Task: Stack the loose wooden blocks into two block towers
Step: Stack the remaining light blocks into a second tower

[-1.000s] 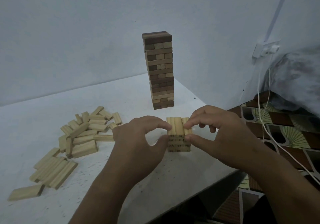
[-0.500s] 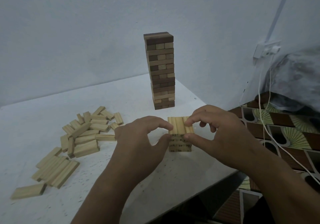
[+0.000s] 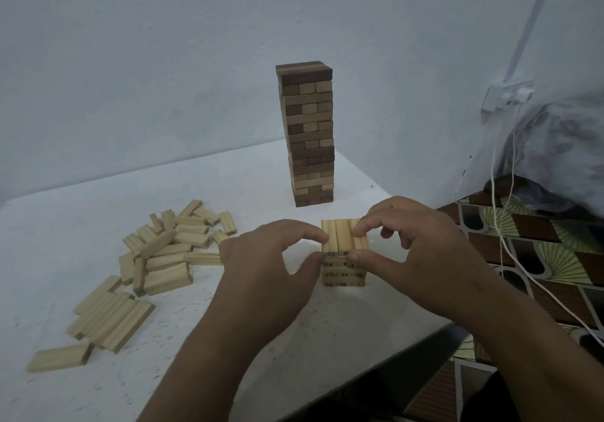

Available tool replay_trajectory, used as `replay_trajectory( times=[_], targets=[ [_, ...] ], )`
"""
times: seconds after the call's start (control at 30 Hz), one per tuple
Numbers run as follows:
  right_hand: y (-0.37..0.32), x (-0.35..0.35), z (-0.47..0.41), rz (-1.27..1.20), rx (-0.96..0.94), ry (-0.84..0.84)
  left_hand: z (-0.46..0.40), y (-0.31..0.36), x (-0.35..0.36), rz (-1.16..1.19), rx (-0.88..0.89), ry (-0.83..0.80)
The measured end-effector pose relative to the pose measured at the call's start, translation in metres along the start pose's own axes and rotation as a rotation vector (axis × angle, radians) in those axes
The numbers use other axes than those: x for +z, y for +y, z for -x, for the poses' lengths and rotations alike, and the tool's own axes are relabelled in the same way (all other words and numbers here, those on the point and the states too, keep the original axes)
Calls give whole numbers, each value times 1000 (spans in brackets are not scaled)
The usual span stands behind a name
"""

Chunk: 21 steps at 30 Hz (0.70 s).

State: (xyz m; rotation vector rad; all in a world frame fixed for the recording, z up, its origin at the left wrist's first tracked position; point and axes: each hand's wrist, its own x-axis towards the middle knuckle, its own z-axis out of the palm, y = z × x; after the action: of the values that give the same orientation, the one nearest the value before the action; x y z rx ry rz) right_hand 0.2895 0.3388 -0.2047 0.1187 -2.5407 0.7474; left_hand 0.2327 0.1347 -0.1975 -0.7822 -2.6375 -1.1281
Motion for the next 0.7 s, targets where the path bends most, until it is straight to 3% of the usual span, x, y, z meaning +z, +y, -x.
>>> replay_trajectory(
  times=[0.27,0.47,0.63,0.7],
  targets=[
    [-34,5,1,-8,-64,110,4,-9,-22,-28,-25,42],
    [-93,53,-5,-53,-83,-88,23,-44,-74,-1,-97,170],
    [-126,101,-45,-73,-111,-283,38,-88,-140,-218,-214,-200],
    [-134,122,-69,-3,-120,-348,45,-104,-158,-266,-216,-278]
  ],
)
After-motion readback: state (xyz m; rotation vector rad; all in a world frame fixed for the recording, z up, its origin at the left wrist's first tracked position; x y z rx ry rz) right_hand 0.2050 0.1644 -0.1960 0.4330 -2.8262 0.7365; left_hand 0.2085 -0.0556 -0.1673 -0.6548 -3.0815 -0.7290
